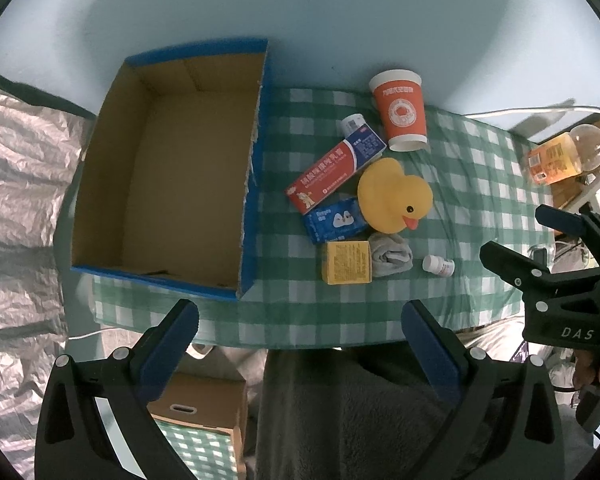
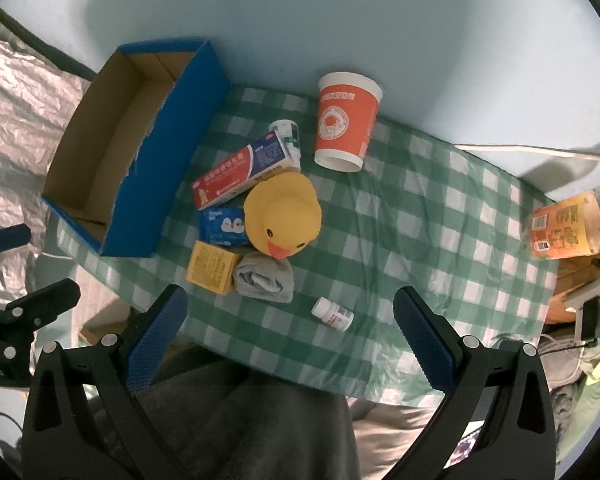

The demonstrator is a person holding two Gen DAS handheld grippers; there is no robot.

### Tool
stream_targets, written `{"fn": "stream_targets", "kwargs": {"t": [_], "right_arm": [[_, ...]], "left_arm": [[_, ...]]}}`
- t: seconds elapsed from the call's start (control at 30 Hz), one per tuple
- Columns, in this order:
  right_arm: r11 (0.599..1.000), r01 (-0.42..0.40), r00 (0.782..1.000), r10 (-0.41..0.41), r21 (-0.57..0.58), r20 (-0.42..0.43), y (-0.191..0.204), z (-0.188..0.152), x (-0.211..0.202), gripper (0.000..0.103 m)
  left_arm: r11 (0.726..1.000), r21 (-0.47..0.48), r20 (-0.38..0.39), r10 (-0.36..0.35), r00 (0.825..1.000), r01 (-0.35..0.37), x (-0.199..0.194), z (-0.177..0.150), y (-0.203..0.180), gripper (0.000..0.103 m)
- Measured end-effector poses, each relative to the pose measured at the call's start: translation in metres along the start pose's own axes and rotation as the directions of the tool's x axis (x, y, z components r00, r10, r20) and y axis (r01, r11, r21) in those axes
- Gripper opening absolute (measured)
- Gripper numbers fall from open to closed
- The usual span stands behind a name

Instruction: Organize objects

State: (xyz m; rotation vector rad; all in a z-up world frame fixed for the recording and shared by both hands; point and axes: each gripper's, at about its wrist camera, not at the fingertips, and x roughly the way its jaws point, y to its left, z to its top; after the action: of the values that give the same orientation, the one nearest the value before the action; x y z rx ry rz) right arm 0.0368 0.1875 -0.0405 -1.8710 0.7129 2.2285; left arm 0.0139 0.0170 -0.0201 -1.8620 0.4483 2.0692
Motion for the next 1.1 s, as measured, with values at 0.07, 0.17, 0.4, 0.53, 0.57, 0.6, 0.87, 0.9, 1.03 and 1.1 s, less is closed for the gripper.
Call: {"fn": "stream_targets", "kwargs": {"t": [0.07,0.17,0.4,0.53,0.57,0.6,0.87,0.9,1.03,1.1], "right_arm": [[1.000,0.000,1.000,0.000,0.004,0.001,0.000,-0.001,0.000,0.102],[1.000,0.000,1.000,0.000,0.010,0.002,0.000,-0.001,0.000,0.102],[1.000,-0.001,1.000,0.001,0.011,-0.002,-0.001,-0.002,0.001,0.102],[1.000,-0.001,1.000,0.001,0.013,-0.004,0.000,-0.003,0.001,0.102],[1.000,0.000,1.000,0.000,0.012,-0.004,0.000,-0.003,0.001,0.102],[1.000,0.000,1.000,0.000,0.015,-0.005,0.000,-0.003,0.001,0.102],[1.000,0.001,1.000,-0.001,0.024,-0.003,0.000,-0.003,0.000,0.102],[1.000,0.001,1.000,-0.001,0.024,-0.003,0.000,-0.003,0.000,0.102],[1.000,-0.001,1.000,0.001,0.030,-0.004,0.000,-0.003,0.000,0.102],[0.999,-0.003,1.000,0.004,0.032,-0.006,0.000,-0.003,0.000,0.102]], "left_arm": [[1.000,0.013,0.000,0.001,1.000,-0.001,0.000,-0.001,-0.001,0.102],[1.000,0.022,-0.002,0.003,1.000,-0.003,0.001,-0.001,-0.002,0.102],[0.999,0.042,-0.011,0.008,1.000,-0.008,0.003,-0.003,-0.004,0.102],[0.999,0.050,-0.014,0.011,1.000,-0.010,0.004,-0.003,-0.006,0.102],[0.999,0.051,-0.014,0.011,1.000,-0.010,0.004,-0.003,-0.006,0.102],[0.999,0.052,-0.015,0.010,1.000,-0.009,0.005,-0.003,-0.007,0.102],[0.998,0.058,-0.013,0.013,1.000,-0.012,0.006,-0.003,-0.008,0.102],[0.998,0.058,-0.013,0.013,1.000,-0.012,0.006,-0.003,-0.009,0.102],[0.998,0.061,-0.017,0.015,1.000,-0.014,0.009,-0.005,-0.011,0.102],[0.998,0.060,-0.018,0.015,1.000,-0.014,0.009,-0.006,-0.011,0.102]]}}
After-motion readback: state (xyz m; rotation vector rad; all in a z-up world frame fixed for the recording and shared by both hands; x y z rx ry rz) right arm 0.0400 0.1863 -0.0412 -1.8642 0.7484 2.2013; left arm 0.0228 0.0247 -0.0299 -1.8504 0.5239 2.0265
